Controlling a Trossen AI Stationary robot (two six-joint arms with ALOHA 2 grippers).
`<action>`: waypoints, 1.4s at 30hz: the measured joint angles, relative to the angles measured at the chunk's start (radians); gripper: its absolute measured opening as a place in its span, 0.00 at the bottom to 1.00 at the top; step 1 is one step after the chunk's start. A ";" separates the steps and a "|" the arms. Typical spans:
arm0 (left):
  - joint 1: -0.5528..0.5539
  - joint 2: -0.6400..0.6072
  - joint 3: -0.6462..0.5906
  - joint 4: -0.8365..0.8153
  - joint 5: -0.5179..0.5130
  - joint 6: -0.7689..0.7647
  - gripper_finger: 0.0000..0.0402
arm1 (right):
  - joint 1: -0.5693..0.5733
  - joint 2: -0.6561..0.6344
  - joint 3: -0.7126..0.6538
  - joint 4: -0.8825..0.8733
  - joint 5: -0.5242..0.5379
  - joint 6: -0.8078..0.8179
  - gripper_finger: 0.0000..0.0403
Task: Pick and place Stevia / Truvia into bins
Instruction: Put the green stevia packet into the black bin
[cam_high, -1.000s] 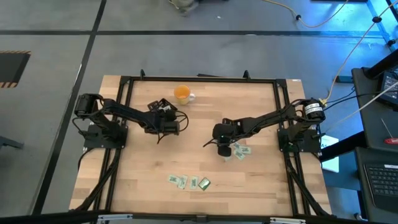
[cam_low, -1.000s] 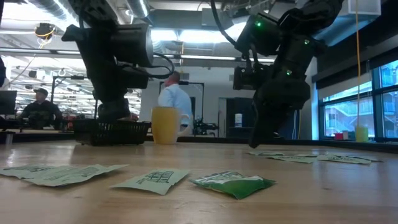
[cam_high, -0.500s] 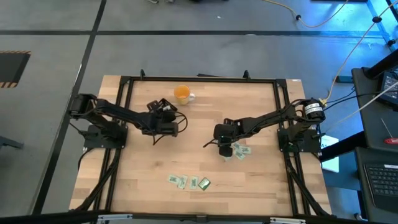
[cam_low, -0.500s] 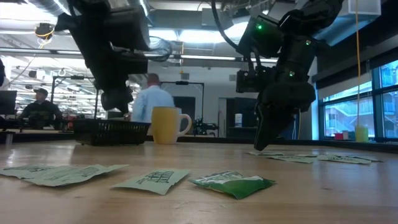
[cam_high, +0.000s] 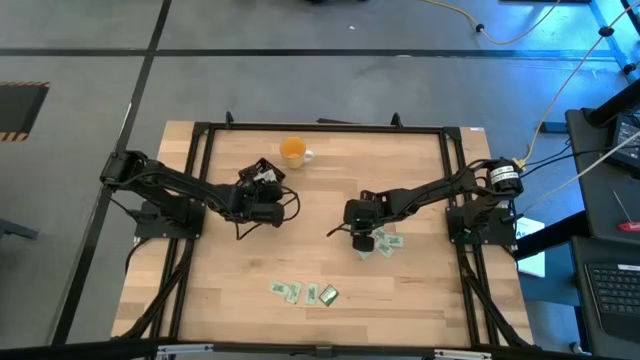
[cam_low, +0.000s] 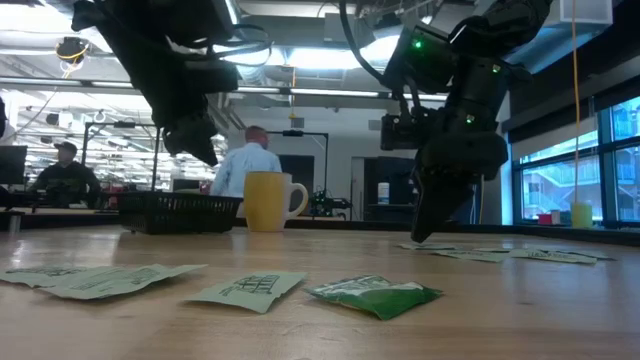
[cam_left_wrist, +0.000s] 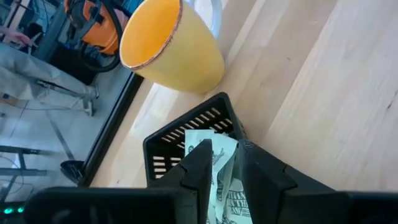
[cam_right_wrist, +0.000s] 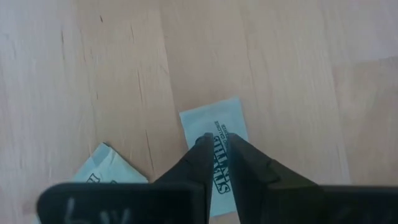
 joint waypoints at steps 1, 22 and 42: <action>0.000 0.000 0.000 0.003 0.000 0.000 0.19 | 0.000 0.000 0.000 -0.003 0.000 0.001 0.12; 0.001 0.000 0.000 0.078 0.000 0.076 0.20 | 0.002 0.056 0.004 0.001 -0.045 -0.022 0.14; 0.001 0.000 0.000 0.183 0.080 0.067 0.19 | 0.005 0.059 0.002 0.000 -0.007 -0.051 0.13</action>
